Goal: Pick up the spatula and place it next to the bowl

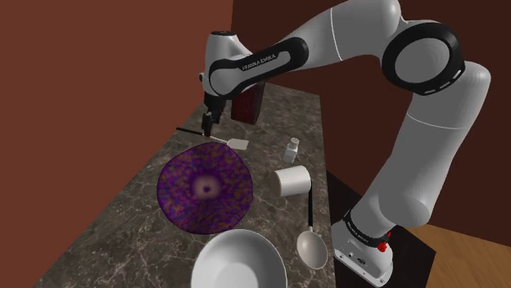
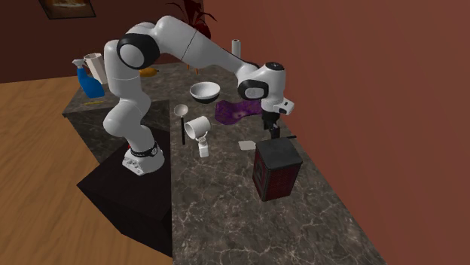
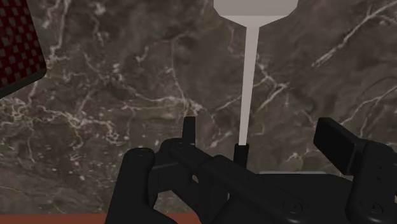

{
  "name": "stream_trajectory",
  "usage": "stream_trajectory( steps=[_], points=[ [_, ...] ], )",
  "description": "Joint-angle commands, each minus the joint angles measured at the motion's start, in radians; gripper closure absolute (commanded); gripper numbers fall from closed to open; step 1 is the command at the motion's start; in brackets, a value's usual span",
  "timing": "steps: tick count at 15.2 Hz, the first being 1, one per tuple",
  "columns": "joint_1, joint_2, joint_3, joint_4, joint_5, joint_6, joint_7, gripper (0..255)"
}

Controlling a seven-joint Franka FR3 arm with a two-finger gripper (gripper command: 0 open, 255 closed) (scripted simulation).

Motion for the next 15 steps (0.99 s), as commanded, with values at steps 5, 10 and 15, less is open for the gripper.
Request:
stream_trajectory(
  steps=[5, 10, 15],
  points=[
    [0.004, 0.043, -0.001, -0.017, -0.007, 0.060, 0.005, 0],
    [0.004, 0.043, -0.001, -0.016, -0.007, 0.060, 0.005, 0],
    [0.004, 0.043, -0.001, -0.017, -0.007, 0.060, 0.005, 255]
  ],
)
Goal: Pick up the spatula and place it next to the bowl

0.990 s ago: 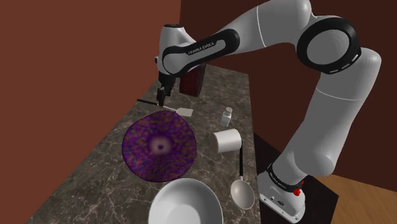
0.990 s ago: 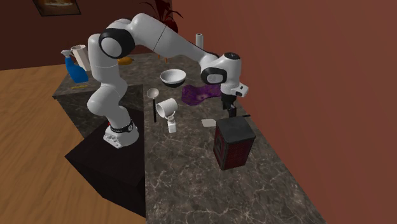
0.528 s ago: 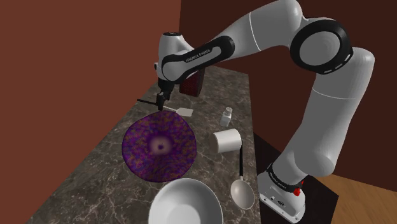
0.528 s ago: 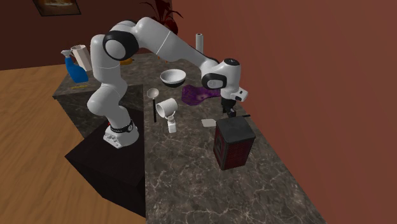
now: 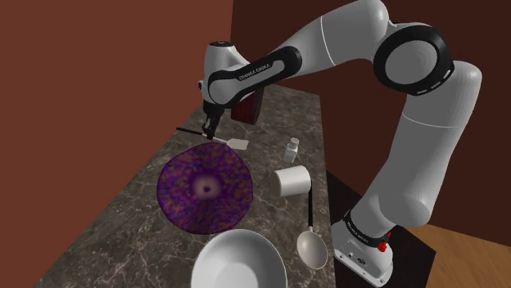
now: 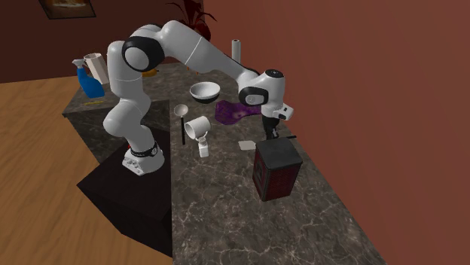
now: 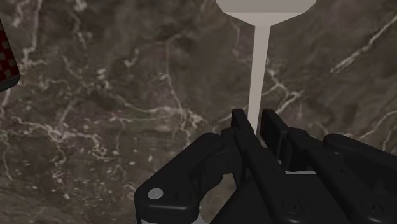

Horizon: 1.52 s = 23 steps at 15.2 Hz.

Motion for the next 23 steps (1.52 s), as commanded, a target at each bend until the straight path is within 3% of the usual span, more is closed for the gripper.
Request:
stream_trajectory(
  steps=[1, 7, 23],
  points=[
    [0.000, 0.000, 0.000, 0.000, 0.000, 0.000, 0.000, 255],
    [0.000, 0.000, 0.000, 0.000, 0.000, 0.000, 0.000, 255],
    [-0.004, -0.093, 0.004, 0.099, 0.014, -0.191, -0.007, 255]
  ],
)
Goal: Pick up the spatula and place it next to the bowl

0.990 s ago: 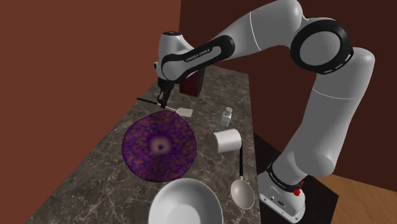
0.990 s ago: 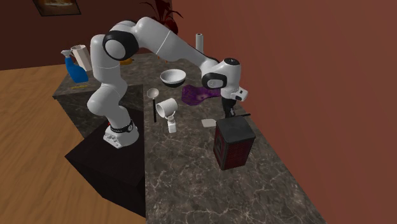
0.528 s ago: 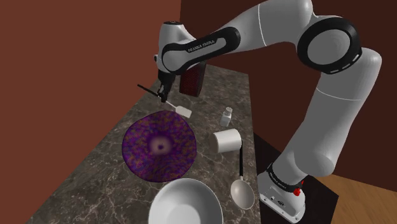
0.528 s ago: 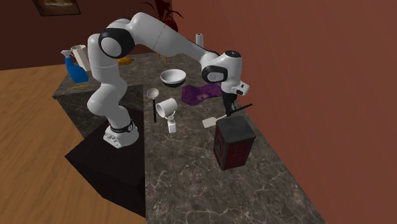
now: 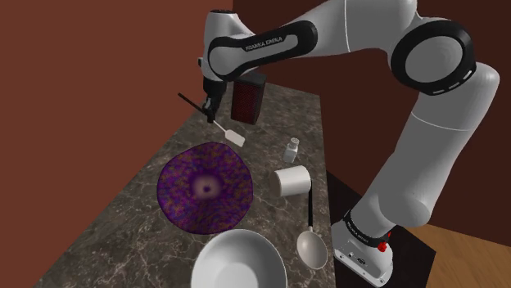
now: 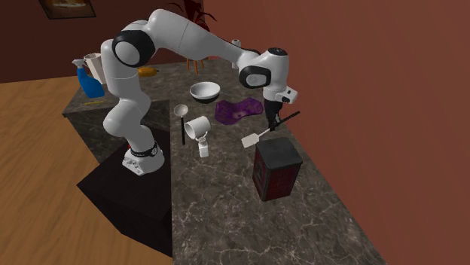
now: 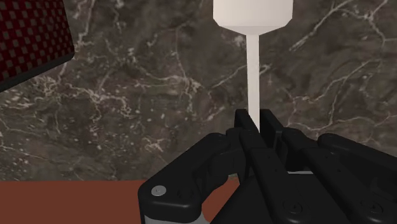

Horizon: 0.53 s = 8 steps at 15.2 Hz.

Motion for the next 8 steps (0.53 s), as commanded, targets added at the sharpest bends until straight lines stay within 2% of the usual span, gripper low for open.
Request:
stream_trajectory(
  steps=[1, 8],
  points=[
    [0.000, -0.011, 0.000, 0.014, 0.001, -0.025, 0.000, 255],
    [-0.001, -0.035, 0.001, 0.078, 0.005, -0.113, -0.001, 255]
  ],
)
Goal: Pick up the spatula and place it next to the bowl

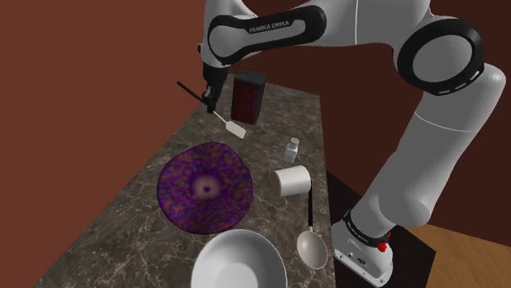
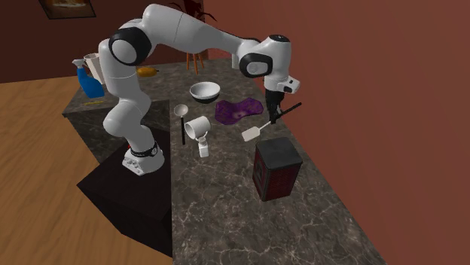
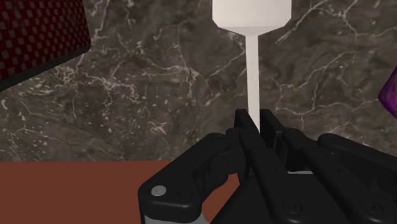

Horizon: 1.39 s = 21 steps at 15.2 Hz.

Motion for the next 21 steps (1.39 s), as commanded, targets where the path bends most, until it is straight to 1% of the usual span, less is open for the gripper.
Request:
stream_trajectory(
  steps=[1, 5, 13, 21],
  points=[
    [-0.001, -0.008, 0.000, 0.018, 0.001, -0.026, -0.002, 255],
    [-0.001, -0.017, 0.000, 0.060, 0.002, -0.077, -0.002, 255],
    [0.093, -0.097, 0.075, -0.045, -0.005, -0.051, 0.171, 255],
    [0.190, -0.119, 0.159, -0.073, -0.019, -0.045, 0.357, 255]
  ],
)
